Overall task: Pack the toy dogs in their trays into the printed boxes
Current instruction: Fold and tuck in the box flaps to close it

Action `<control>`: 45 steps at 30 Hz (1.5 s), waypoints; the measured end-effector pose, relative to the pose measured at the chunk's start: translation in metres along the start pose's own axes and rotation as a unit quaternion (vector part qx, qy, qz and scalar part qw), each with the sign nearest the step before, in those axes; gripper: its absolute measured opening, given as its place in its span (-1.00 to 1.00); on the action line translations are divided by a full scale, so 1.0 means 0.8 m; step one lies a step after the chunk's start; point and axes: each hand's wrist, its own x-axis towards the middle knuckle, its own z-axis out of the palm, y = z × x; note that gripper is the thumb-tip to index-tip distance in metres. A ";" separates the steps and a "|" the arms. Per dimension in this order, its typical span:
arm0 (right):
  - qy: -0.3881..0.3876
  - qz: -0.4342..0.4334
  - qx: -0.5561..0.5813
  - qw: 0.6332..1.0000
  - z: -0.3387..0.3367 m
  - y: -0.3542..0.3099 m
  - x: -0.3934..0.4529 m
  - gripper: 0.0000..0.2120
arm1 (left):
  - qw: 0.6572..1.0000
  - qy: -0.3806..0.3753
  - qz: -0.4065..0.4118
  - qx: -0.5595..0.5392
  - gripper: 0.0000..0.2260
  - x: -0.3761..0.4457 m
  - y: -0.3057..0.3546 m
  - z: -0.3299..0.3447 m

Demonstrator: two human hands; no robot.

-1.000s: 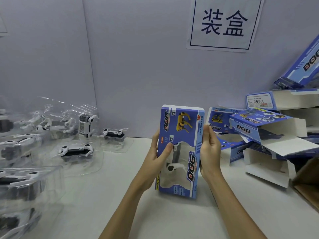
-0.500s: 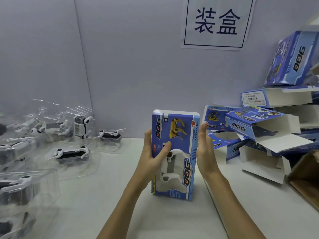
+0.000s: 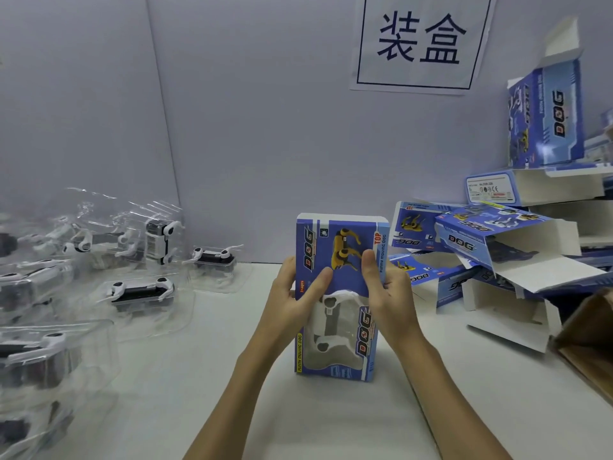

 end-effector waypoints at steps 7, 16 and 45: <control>-0.001 -0.016 0.000 1.000 -0.003 -0.003 0.003 -0.64 | 1.000 -0.001 0.005 -0.018 -0.64 0.002 0.005 0.000; 0.084 -0.076 -0.034 0.993 0.000 -0.009 -0.002 -0.70 | 1.000 0.016 0.023 -0.003 -0.69 0.004 0.000 0.002; -0.022 0.115 0.212 0.970 -0.007 0.007 -0.006 -0.38 | 0.996 0.054 0.027 0.070 -0.34 0.008 -0.013 -0.005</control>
